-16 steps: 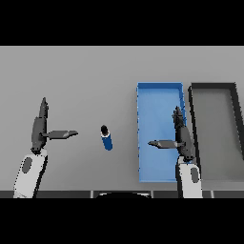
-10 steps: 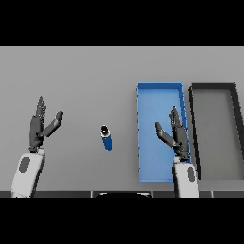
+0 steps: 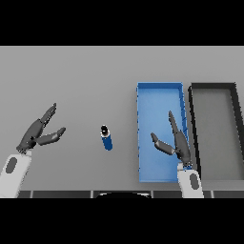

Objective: Pick up the blue pipe and place it into the blue bin.

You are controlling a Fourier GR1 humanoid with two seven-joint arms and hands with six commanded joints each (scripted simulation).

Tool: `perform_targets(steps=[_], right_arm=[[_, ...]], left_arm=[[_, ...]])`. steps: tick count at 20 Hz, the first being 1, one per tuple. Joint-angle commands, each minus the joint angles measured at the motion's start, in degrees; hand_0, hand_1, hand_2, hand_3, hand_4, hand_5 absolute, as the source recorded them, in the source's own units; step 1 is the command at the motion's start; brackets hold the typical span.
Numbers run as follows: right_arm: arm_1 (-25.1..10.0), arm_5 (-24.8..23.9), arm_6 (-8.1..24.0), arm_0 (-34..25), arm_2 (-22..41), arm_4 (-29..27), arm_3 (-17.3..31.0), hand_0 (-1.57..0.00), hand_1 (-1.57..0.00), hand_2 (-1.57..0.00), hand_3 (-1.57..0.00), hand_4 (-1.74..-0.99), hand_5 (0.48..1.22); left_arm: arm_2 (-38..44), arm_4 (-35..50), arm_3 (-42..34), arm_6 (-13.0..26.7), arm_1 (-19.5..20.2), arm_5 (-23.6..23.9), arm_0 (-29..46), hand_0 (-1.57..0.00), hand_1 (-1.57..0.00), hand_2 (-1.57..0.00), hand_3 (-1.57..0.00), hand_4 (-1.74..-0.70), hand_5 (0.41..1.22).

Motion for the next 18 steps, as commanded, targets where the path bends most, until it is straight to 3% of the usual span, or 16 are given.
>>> perform_targets(steps=[1, 5, 11, 18], right_arm=[[-0.41, 0.51, -0.62, 0.18, 0.0, -0.28, -0.34, 0.0, 0.0, 0.0, 0.0, -1.186, 0.598], [-0.5, 1.13, -1.76, -0.47, 0.0, -0.78, 0.2, 0.0, 0.0, 0.0, 0.0, -1.201, 0.609], [-0.45, 1.09, -1.77, 0.08, 0.37, -0.31, -0.33, 0.0, 0.0, 0.0, 0.0, -1.217, 0.615], [0.47, 0.52, -1.05, 1.53, 1.12, 0.26, -2.04, 0.0, 0.0, 0.0, 0.0, -1.229, 0.622]], left_arm=[[-0.8, -0.24, -1.63, -1.31, 0.54, -1.18, 1.37, 0.0, 0.0, 0.0, 0.0, -1.09, 0.596], [-4.91, -0.25, -6.46, -0.42, 1.04, -5.73, 2.8, 0.0, 0.0, 0.0, 0.0, -1.11, 0.534], [-12.09, -5.5, -10.78, 1.81, -3.5, -5.31, 4.19, 0.0, 0.0, 0.0, 0.0, -1.18, 0.475], [-15.29, -9.1, -4.43, 3.25, -11.28, -3.67, 0.03, 0.0, 0.0, 0.0, 0.0, -1.21, 0.468]])
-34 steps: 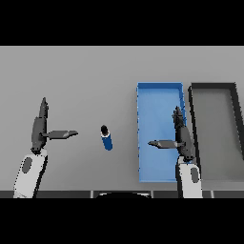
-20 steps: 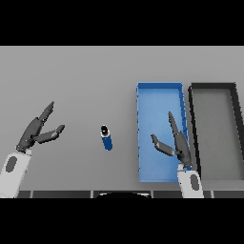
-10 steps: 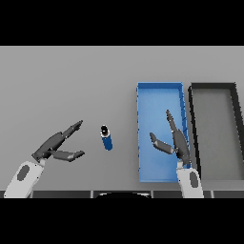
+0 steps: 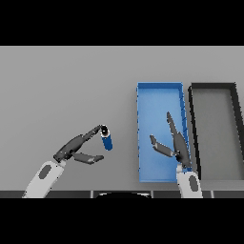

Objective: Pick up the blue pipe and place it into the blue bin.

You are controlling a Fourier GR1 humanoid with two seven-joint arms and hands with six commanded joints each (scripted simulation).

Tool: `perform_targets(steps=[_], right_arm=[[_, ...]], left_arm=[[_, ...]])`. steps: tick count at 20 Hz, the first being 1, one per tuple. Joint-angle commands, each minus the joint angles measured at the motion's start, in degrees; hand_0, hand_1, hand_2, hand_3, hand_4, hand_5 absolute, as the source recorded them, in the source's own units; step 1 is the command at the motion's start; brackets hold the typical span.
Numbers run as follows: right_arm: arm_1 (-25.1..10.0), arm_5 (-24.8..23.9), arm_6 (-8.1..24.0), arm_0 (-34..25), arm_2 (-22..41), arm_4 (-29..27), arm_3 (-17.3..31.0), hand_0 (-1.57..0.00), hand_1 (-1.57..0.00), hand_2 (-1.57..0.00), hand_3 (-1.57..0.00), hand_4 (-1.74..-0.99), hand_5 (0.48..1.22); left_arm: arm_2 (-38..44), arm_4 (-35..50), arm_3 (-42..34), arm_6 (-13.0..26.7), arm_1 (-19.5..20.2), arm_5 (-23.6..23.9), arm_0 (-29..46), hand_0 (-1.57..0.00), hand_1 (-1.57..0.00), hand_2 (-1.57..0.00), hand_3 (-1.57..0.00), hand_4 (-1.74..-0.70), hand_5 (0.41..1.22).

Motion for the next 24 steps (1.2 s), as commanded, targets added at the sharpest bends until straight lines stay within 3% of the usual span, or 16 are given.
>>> perform_targets(steps=[1, 8, 12, 14, 15, 16, 18, 19, 20, 24], right_arm=[[-0.15, 0.25, -0.44, 0.65, 0.1, -0.16, -0.66, 0.0, 0.0, 0.0, 0.0, -1.229, 0.621], [-0.35, -0.05, 0.18, 0.65, -0.35, -0.14, -0.8, 0.0, 0.0, 0.0, 0.0, -1.201, 0.605], [-0.31, 0.14, 0.36, 0.63, -0.97, -1.0, -0.1, 0.0, 0.0, 0.0, 0.0, -1.206, 0.606], [-0.3, -0.07, 0.17, 0.7, -0.5, -0.24, -0.46, 0.0, 0.0, 0.0, 0.0, -1.196, 0.603], [-0.22, -0.29, 0.61, 0.33, -0.65, -0.22, -0.39, 0.0, 0.0, 0.0, 0.0, -1.196, 0.605], [-0.43, 0.01, 0.61, 0.67, -0.99, -0.98, -1.19, 0.0, 0.0, 0.0, 0.0, -1.198, 0.605], [-0.08, 0.24, -0.05, 1.51, -0.47, -0.84, -0.96, 0.0, 0.0, 0.0, 0.0, -1.196, 0.604], [-0.58, 0.38, 0.55, 0.66, -1.24, -1.43, -0.7, 0.0, 0.0, 0.0, 0.0, -1.198, 0.604], [-0.65, 0.64, 0.36, 0.8, -1.18, -1.51, -0.23, 0.0, 0.0, 0.0, 0.0, -1.195, 0.604], [-0.74, 0.5, 0.24, 0.5, -1.2, -1.42, -0.59, 0.0, 0.0, 0.0, 0.0, -1.191, 0.602]], left_arm=[[-0.54, -0.44, 1.17, 0.34, -1.23, 0.06, -0.64, 0.0, 0.0, 0.0, 0.0, -1.2, 0.467], [-3.0, -5.09, 10.13, -0.85, -8.21, 1.07, -6.4, 0.0, 0.0, 0.0, 0.0, -1.13, 0.462], [-2.44, -2.66, 12.71, -4.11, -11.49, -0.31, -7.58, 0.0, 0.0, 0.0, 0.0, -1.21, 0.533], [-2.12, -1.87, 13.29, -4.12, -12.96, 0.07, -7.93, 0.0, -0.04, -0.11, -0.04, -1.27, 0.585], [-1.96, -1.72, 13.51, -4.39, -13.4, 0.45, -7.69, -0.03, -0.14, -0.22, -0.12, -1.29, 0.617], [-1.81, -1.58, 13.68, -3.64, -14.02, 0.94, -8.0, -0.1, -0.26, -0.36, -0.22, -1.32, 0.651], [-1.35, 0.22, 13.93, -2.82, -15.63, 0.93, -7.74, -0.5, -0.68, -0.73, -0.7, -1.42, 0.856], [-1.5, -0.38, 14.19, -2.54, -15.67, 1.21, -8.36, -0.72, -0.86, -0.9, -0.88, -1.48, 0.929], [-2.38, -1.3, 13.62, -4.77, -15.54, 0.93, -7.46, -0.89, -1.0, -1.03, -1.01, -1.53, 0.988], [-4.25, -2.76, 13.97, -9.4, -15.62, 2.23, -7.31, -1.29, -1.34, -1.35, -1.27, -1.65, 1.125]])
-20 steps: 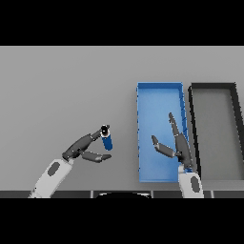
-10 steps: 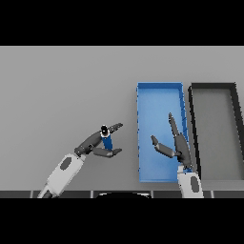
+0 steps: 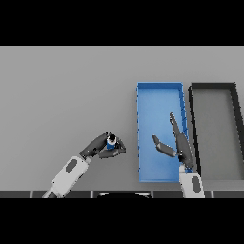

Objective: Pick up the blue pipe and place it into the blue bin.

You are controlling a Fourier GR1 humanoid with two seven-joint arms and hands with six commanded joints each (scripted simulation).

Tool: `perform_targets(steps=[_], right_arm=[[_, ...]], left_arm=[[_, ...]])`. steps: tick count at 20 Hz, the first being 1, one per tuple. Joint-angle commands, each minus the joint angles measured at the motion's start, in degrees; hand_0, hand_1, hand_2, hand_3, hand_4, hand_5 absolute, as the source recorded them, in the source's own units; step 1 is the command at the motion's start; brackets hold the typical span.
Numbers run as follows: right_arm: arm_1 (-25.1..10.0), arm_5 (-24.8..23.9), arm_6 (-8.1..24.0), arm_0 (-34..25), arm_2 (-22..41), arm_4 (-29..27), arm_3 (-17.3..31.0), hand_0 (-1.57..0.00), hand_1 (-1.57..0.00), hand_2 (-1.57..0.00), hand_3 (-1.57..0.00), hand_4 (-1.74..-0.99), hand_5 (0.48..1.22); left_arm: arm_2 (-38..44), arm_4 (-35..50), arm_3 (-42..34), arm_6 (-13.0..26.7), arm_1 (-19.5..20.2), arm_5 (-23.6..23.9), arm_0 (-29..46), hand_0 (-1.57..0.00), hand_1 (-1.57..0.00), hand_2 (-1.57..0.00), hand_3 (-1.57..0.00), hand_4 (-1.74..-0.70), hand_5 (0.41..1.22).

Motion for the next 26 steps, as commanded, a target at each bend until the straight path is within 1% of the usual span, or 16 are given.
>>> perform_targets(steps=[1, 4, 5, 6, 7, 9, 13, 16, 18, 19, 21, 22, 23, 24, 25, 26], right_arm=[[0.12, 0.2, -0.06, 0.73, 0.21, -0.06, -0.04, 0.0, 0.0, 0.0, 0.0, -1.19, 0.6], [0.07, 0.02, 0.01, 0.59, 0.31, 0.33, -0.18, 0.0, 0.0, 0.0, 0.0, -1.189, 0.603], [-0.09, -0.16, 0.61, -0.28, 0.03, 0.43, 0.15, 0.0, 0.0, 0.0, 0.0, -1.187, 0.603], [-0.26, 0.17, -0.4, 0.45, 0.29, 0.47, -0.14, 0.0, 0.0, 0.0, 0.0, -1.187, 0.605], [-0.37, -0.2, 0.53, -0.07, 0.21, 0.95, -0.2, 0.0, 0.0, 0.0, 0.0, -1.183, 0.606], [-0.46, -0.19, 0.34, -0.35, -0.02, 0.83, 0.22, 0.0, 0.0, 0.0, 0.0, -1.172, 0.603], [-0.92, -0.33, -1.42, -0.1, -0.52, 0.79, 0.57, 0.0, 0.0, 0.0, 0.0, -1.144, 0.601], [-1.11, -0.3, -2.4, 0.41, -0.57, 0.89, 0.53, 0.0, 0.0, 0.0, 0.0, -1.133, 0.606], [-0.87, -0.36, -2.53, 0.75, -0.56, 0.8, 0.73, 0.0, 0.0, 0.0, 0.0, -1.127, 0.605], [-0.77, -0.35, -2.36, 0.89, -0.61, 0.62, 0.75, 0.0, 0.0, 0.0, 0.0, -1.141, 0.605], [-0.54, -0.21, -1.6, 1.07, -0.7, 0.16, 0.72, 0.0, 0.0, 0.0, 0.0, -1.178, 0.605], [-0.32, -0.15, -1.01, 1.1, -0.59, 0.0, 0.49, 0.0, 0.0, 0.0, 0.0, -1.178, 0.605], [-0.68, 0.25, -1.17, 1.2, -1.35, -0.97, 1.07, 0.0, 0.0, 0.0, 0.0, -1.176, 0.605], [-0.78, 1.3, -2.22, 0.55, -1.67, -2.67, 0.46, 0.0, 0.0, 0.0, 0.0, -1.186, 0.615], [-1.06, 3.41, -3.06, -0.07, -2.02, -5.58, -0.46, 0.0, 0.0, 0.0, 0.0, -1.196, 0.622], [-1.57, 7.19, -4.34, 0.54, -2.39, -10.78, -2.71, 0.0, 0.0, 0.0, 0.0, -1.195, 0.608]], left_arm=[[0.01, -0.17, 0.01, 0.66, -0.16, 0.67, -0.1, -1.35, -1.38, -1.4, -1.32, -1.67, 1.144], [-0.19, 0.55, -4.43, 1.5, -0.7, 2.15, 0.79, -1.46, -1.48, -1.48, -1.41, -1.7, 1.182], [0.12, 1.08, -5.21, 2.22, -1.3, 2.66, 0.07, -1.48, -1.49, -1.5, -1.42, -1.71, 1.19], [0.02, 1.02, -5.9, 1.57, -1.3, 2.86, 0.42, -1.5, -1.51, -1.51, -1.44, -1.72, 1.196], [0.21, 1.28, -6.68, 2.06, -1.74, 3.08, -0.5, -1.51, -1.52, -1.52, -1.45, -1.72, 1.201], [-0.07, 2.27, -9.88, 2.79, -1.74, 2.64, -1.17, -1.53, -1.54, -1.54, -1.46, -1.73, 1.208], [-0.36, 2.95, -14.3, 7.57, -0.9, 2.48, -2.51, -1.56, -1.56, -1.56, -1.49, -1.74, 1.216], [-1.08, 2.42, -15.12, 10.21, -1.39, 2.71, -2.77, -1.56, -1.56, -1.56, -1.49, -1.74, 1.218], [-1.1, 1.87, -14.98, 9.76, -0.87, 2.4, -2.48, -1.57, -1.57, -1.57, -1.5, -1.74, 1.219], [-1.46, 1.22, -14.96, 9.5, -0.9, 2.63, -1.63, -1.57, -1.57, -1.57, -1.5, -1.74, 1.219], [-1.26, 1.53, -15.11, 11.51, -1.35, 2.52, -2.83, -1.57, -1.57, -1.57, -1.5, -1.74, 1.219], [-1.42, 1.23, -14.98, 10.94, -1.39, 2.37, -2.66, -1.57, -1.57, -1.57, -1.49, -1.74, 1.219], [-1.47, 1.38, -15.18, 11.08, -1.25, 2.27, -2.11, -1.57, -1.57, -1.57, -1.49, -1.74, 1.219], [-1.34, 1.5, -14.95, 11.62, -1.5, 2.28, -2.49, -1.57, -1.57, -1.57, -1.5, -1.74, 1.22], [-1.18, 1.47, -15.26, 11.74, -1.28, 2.2, -2.8, -1.57, -1.57, -1.57, -1.5, -1.74, 1.22], [-1.02, 1.33, -15.29, 11.95, -1.08, 2.3, -2.97, -1.57, -1.57, -1.57, -1.5, -1.74, 1.22]])
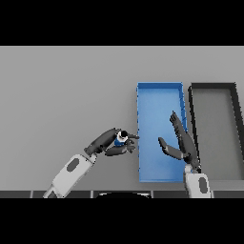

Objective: Pick up the blue pipe and place it into the blue bin.

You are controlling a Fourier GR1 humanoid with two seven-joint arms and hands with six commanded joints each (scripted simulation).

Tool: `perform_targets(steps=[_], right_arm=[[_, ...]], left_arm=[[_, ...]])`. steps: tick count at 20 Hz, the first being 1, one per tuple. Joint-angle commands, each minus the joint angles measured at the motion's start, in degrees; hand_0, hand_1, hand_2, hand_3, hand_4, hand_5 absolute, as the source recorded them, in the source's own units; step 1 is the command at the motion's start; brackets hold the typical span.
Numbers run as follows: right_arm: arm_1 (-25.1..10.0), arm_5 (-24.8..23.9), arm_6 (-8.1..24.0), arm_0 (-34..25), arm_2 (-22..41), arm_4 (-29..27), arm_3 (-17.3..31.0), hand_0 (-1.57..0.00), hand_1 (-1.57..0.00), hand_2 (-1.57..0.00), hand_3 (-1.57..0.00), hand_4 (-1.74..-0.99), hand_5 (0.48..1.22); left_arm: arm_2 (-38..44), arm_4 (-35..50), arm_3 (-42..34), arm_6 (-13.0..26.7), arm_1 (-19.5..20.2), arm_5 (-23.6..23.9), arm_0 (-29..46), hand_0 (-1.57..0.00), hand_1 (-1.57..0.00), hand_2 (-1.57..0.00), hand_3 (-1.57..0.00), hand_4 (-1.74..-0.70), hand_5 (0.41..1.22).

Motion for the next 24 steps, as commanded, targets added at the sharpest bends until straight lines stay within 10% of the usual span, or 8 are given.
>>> perform_targets(steps=[1, 10, 24], right_arm=[[-1.72, 3.16, 1.44, -0.34, -0.58, -4.08, -1.64, 0.0, 0.0, 0.0, 0.0, -1.212, 0.589], [-11.32, 15.52, 21.11, -14.1, 6.06, -19.88, -12.16, 0.0, 0.0, 0.0, 0.0, -1.309, 0.503], [-2.97, 21.06, 26.62, -32.05, 15.7, -15.71, -1.75, 0.0, 0.0, 0.0, 0.0, -1.218, 0.508]], left_arm=[[0.24, 0.19, 0.5, 0.15, 0.19, -0.31, -0.03, -1.57, -1.57, -1.57, -1.5, -1.74, 1.22], [0.35, -0.52, 0.77, -1.19, 0.21, -1.05, -0.27, -1.57, -1.57, -1.57, -1.49, -1.74, 1.221], [-0.1, -1.72, 0.55, -2.28, 0.4, -2.91, -0.13, -1.57, -1.57, -1.57, -1.54, -1.74, 1.221]])
